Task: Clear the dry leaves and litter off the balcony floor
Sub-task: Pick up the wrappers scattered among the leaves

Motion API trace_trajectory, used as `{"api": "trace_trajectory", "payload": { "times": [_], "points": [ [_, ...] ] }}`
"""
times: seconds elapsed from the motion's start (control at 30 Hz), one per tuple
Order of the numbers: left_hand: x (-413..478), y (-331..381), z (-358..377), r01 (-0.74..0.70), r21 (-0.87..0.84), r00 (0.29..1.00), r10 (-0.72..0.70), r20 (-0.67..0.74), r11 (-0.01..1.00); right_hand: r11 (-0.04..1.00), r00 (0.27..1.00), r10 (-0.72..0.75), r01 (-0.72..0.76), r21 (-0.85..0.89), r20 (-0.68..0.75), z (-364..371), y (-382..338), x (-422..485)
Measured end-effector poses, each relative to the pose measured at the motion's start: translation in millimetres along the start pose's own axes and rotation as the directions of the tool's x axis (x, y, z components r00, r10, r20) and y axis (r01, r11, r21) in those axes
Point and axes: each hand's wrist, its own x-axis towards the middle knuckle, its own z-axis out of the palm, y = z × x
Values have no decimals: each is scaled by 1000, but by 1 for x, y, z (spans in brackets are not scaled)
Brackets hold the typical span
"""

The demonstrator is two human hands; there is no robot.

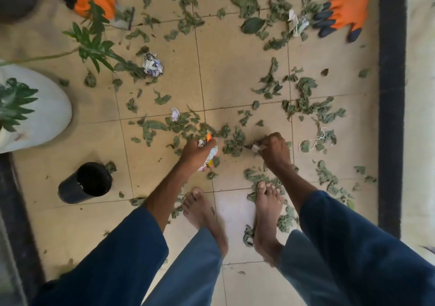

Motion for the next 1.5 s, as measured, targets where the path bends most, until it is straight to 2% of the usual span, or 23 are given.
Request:
{"api": "trace_trajectory", "payload": {
  "times": [0.07,0.13,0.2,0.27,0.3,0.37,0.4,0.47,0.53,0.63,0.73,0.77,0.8,0.9,0.97,1.03,1.1,1.2,1.3,1.4,1.43,1.5],
  "points": [
    [-12,-1,-3,32,-1,999,-32,-18,999,998,999,25,-23,65,-36,-18,-7,-8],
    [-24,0,-7,55,-17,998,-56,-34,998,967,992,84,-60,248,-89,-49,-17,-16],
    [-36,9,-12,43,-83,997,-48,-54,996,830,977,205,-138,540,-66,-80,-28,-28],
    [-51,26,-18,25,-180,999,-32,-37,983,619,960,268,-232,750,76,-110,-41,-40],
    [-59,36,-21,13,-223,1000,-17,-19,975,583,961,244,-251,773,128,-122,-47,-44],
    [-71,55,-24,-19,-298,1000,24,13,954,635,985,105,-173,753,138,-142,-65,-50],
    [-75,64,-26,-39,-306,999,46,16,951,622,991,26,-120,774,132,-150,-77,-54],
    [-80,80,-28,-54,-298,998,62,18,953,501,985,-97,-74,862,141,-161,-103,-60],
    [-78,90,-25,-78,-259,997,83,8,963,411,974,-157,-83,908,160,-168,-129,-64],
    [-85,102,-17,-32,-224,999,32,-2,974,357,976,-141,-104,928,163,-166,-156,-63],
    [-83,103,-9,83,-350,996,-88,0,933,251,986,-89,-114,961,140,-164,-164,-60],
    [-82,102,-6,120,-424,993,-109,49,898,248,992,-57,-99,964,117,-164,-164,-61],
    [-82,101,0,152,-488,988,-119,97,860,288,996,-13,-78,955,85,-164,-164,-62],
    [-94,108,15,199,-539,980,-163,115,819,588,992,38,77,805,-122,-161,-166,-67],
    [-97,109,23,189,-553,981,-128,147,811,741,978,-18,151,654,-207,-158,-165,-69],
    [-99,112,29,199,-571,976,-113,184,796,847,972,-38,155,509,-233,-159,-160,-68],
    [-103,120,35,183,-545,978,-97,182,818,842,961,-30,172,511,-274,-165,-155,-64],
    [-100,132,46,143,-412,990,-129,61,900,768,955,-23,207,607,-296,-174,-141,-56],
    [-89,142,54,110,-234,989,-131,-75,966,755,981,-128,193,627,-148,-182,-119,-51],
    [-89,154,61,23,-85,991,-34,-133,996,689,965,-263,180,702,11,-189,-87,-53],
    [-89,157,65,-5,-62,994,-2,-111,998,682,971,-237,151,715,22,-189,-72,-53],
    [-88,160,75,-59,-42,996,56,-70,997,674,1000,-16,-8,738,26,-182,-36,-50]
  ]
}}
